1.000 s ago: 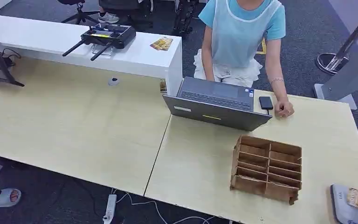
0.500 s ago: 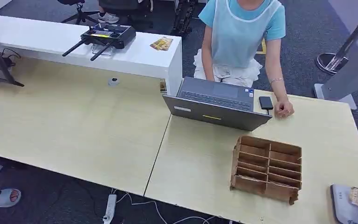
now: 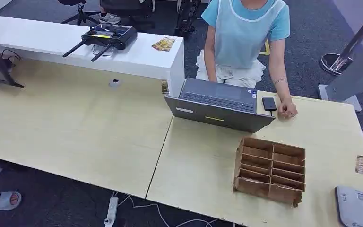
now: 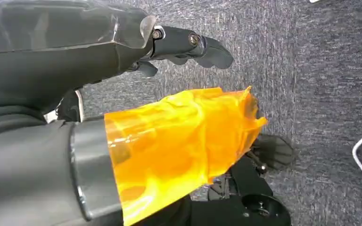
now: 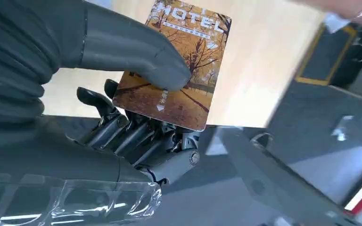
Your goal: Pass the card to the sensor for recognition and then transmit it.
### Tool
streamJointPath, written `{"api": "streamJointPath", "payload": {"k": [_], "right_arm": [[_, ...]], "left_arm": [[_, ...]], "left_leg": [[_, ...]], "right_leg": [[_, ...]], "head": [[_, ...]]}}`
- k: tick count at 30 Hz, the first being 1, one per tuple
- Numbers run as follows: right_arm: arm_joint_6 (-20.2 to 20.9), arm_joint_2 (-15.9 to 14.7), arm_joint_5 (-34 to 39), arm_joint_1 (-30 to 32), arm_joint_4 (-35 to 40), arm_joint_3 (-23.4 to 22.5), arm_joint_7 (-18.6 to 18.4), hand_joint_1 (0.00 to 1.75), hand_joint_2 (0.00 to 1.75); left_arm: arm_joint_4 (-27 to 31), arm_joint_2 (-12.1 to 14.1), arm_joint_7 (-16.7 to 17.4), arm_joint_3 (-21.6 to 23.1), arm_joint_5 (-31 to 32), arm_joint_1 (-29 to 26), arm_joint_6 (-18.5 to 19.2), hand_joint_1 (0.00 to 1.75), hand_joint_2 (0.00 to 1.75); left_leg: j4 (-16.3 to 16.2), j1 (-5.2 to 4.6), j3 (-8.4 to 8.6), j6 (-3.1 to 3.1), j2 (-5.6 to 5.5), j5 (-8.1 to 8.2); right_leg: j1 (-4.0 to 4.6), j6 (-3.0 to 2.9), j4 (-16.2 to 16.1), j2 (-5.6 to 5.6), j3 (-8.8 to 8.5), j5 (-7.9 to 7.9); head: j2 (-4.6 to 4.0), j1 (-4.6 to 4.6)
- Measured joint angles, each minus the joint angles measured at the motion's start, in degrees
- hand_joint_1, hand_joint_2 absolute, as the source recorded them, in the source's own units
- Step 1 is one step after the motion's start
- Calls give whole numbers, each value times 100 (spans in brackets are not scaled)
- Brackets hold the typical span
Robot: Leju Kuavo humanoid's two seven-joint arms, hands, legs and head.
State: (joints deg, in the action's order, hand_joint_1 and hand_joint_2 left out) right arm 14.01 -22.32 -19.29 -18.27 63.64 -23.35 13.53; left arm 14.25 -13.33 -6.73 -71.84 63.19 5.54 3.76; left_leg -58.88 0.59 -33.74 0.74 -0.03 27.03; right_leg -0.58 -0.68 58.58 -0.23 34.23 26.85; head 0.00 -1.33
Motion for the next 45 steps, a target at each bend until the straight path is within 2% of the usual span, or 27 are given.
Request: {"api": "streamJointPath", "payload": {"k": [6,12,27,36,45], "right_arm": [[-538,153,-886,-686,506,781,-182,175,175],[-853,254,-1654,-1153,672,1299,-372,175,175],[-938,291,-2947,-2036,722,2235,-555,175,175],[-1039,415,-3559,-2644,156,2866,-628,175,175],[-1056,618,-3712,-3058,-441,3414,-512,175,175]], "left_arm": [[0,-42,0,-20,-22,22,-35,0,0],[0,-57,2,-28,-6,25,-48,0,0],[0,-116,50,-22,182,26,-120,0,0],[0,-123,68,24,299,28,-101,0,0],[0,-112,116,100,367,29,-88,0,0]], "left_leg": [[0,1,8,2,-6,-8],[0,-1,2,-2,-8,-11],[-2,-1,-1,-3,-20,-11],[-2,0,-3,-2,-22,-16],[-2,0,-2,-2,-22,-16]], "right_leg": [[1,-1,0,-4,-1,-1],[0,2,0,-9,1,-3],[0,3,-1,-18,1,-3],[1,3,0,-20,1,-4],[1,3,0,-19,0,-5]], "head": [[0,2],[0,0],[0,0],[-2,0],[-2,0]]}}
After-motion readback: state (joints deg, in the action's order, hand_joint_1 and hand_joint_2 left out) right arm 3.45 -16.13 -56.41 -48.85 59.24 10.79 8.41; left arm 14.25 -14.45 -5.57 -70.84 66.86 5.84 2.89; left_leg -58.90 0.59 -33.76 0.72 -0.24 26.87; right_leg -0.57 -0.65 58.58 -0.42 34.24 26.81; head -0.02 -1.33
